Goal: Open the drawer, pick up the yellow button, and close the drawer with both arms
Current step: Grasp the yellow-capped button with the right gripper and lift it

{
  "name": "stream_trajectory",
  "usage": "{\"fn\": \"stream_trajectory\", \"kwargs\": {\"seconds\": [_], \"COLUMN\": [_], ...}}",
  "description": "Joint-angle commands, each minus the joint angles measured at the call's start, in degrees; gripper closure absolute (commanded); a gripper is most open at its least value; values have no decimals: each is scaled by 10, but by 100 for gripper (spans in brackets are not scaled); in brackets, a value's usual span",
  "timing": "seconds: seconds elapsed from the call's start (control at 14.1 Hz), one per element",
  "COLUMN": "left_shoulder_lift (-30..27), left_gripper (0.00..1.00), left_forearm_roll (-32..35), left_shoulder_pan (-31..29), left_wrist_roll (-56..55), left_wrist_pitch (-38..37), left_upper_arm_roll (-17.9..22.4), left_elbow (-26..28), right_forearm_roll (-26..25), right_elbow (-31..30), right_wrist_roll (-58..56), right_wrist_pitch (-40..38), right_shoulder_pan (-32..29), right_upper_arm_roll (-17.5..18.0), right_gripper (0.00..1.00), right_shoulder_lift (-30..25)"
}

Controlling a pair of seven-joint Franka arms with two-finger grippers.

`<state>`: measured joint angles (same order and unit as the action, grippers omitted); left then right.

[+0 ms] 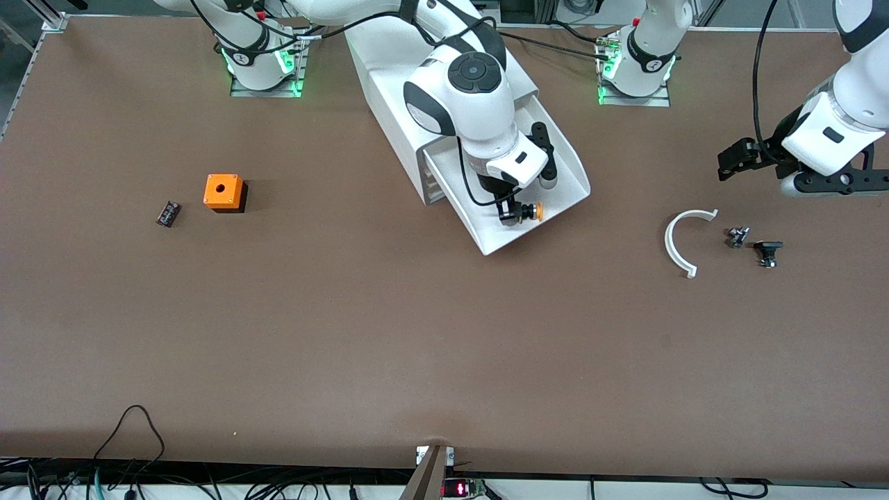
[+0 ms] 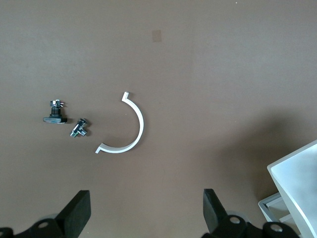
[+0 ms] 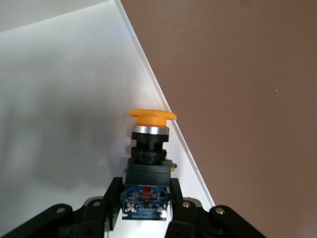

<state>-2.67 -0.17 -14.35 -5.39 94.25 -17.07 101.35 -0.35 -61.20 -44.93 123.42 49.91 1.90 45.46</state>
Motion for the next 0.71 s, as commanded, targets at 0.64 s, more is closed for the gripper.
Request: {"fn": "stream_trajectory", "kwargs": {"seconds": [0.64], "left_shoulder_lift": [143], "left_gripper": [0], "left_forearm_roll": [-3], "left_shoulder_pan": [32], "left_wrist_roll": [-7], "left_wrist_pitch": [-92], "left_upper_arm_roll": [-15], "left_elbow": [-116], "right_forearm_roll": [25], "right_elbow": [-112], "right_wrist_roll": [218], "right_wrist_pitch": [-59], "right_shoulder_pan": [-73], "right_upper_arm_roll": [-57], "right_gripper": [72], "right_shoulder_lift": [-177]}}
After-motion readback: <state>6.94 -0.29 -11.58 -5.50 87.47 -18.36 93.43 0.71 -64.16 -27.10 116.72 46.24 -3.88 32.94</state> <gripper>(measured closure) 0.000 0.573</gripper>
